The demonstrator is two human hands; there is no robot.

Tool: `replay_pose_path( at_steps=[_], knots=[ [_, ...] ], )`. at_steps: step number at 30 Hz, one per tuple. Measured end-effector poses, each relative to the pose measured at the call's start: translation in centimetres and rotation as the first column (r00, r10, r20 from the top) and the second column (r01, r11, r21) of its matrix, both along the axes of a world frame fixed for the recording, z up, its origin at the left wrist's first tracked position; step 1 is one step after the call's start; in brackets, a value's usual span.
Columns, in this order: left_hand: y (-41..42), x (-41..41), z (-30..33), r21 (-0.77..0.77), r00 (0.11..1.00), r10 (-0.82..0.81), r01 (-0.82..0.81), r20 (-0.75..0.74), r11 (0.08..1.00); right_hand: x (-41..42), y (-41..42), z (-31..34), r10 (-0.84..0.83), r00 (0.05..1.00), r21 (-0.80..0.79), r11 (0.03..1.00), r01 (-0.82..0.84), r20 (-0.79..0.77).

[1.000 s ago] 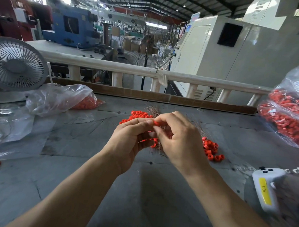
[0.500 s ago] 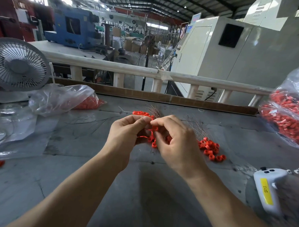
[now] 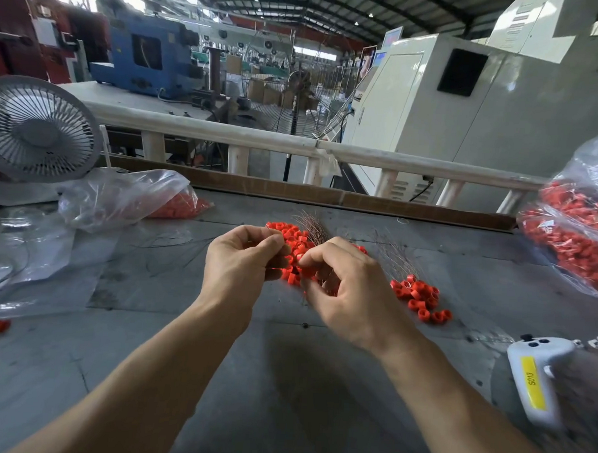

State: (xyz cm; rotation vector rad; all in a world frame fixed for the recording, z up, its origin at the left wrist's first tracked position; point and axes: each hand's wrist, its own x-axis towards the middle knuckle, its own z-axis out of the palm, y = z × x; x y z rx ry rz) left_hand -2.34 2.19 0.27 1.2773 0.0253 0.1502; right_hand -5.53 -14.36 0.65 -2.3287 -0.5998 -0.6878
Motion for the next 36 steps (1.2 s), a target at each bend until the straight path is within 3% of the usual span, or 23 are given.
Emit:
replay_pose_path(
  at_steps=[4, 7, 10, 13, 17, 22, 25, 29, 31, 36],
  knots=[
    [0.1, 0.0, 0.2, -0.019, 1.000, -0.011, 0.010, -0.007, 1.000, 0.1, -0.2, 0.0, -0.042, 0.999, -0.035, 0.998, 0.043, 0.015],
    [0.0, 0.0, 0.4, 0.038, 0.999, -0.045, 0.045, -0.011, 0.998, 0.6, -1.3, 0.3, -0.251, 0.964, -0.024, 0.967, 0.253, 0.085],
    [-0.2, -0.2, 0.0, 0.227, 0.999, -0.035, 0.030, 0.019, 0.973, 1.3, -3.7, 0.7, -0.524, 0.850, -0.005, 0.851, 0.525, 0.060],
    [-0.4, -0.2, -0.5, 0.381, 0.999, -0.029, 0.017, 0.027, 0.924, 1.7, -6.5, 1.2, -0.730, 0.678, -0.102, 0.683, 0.723, -0.083],
    [-0.6, -0.2, -0.9, 0.586, 0.998, -0.007, -0.028, 0.057, 0.810, 1.3, -8.5, 2.0, -0.784, 0.516, -0.263, 0.609, 0.749, -0.345],
    [-0.8, -0.4, -1.2, 0.767, 0.995, -0.032, -0.050, 0.091, 0.640, 1.2, -9.3, 2.5, -0.833, 0.427, -0.402, 0.546, 0.735, -0.351],
    [-0.7, -0.4, -1.3, 0.821, 0.994, -0.047, -0.056, 0.100, 0.568, 1.3, -9.0, 2.4, -0.817, 0.484, -0.385, 0.575, 0.722, -0.313],
    [-0.7, -0.5, -1.6, 0.870, 0.990, -0.068, -0.074, 0.122, 0.488, 1.7, -7.3, 1.4, -0.617, 0.732, -0.105, 0.781, 0.616, -0.290],
    [-0.6, -0.5, -1.7, 0.886, 0.989, -0.066, -0.090, 0.134, 0.455, 2.3, -6.2, 0.5, -0.521, 0.816, -0.097, 0.852, 0.514, -0.250],
    [-0.5, -0.2, -2.0, 0.907, 0.988, -0.054, -0.108, 0.142, 0.407, 3.7, -4.3, -0.8, -0.417, 0.840, -0.180, 0.909, 0.377, -0.348]
  ],
)
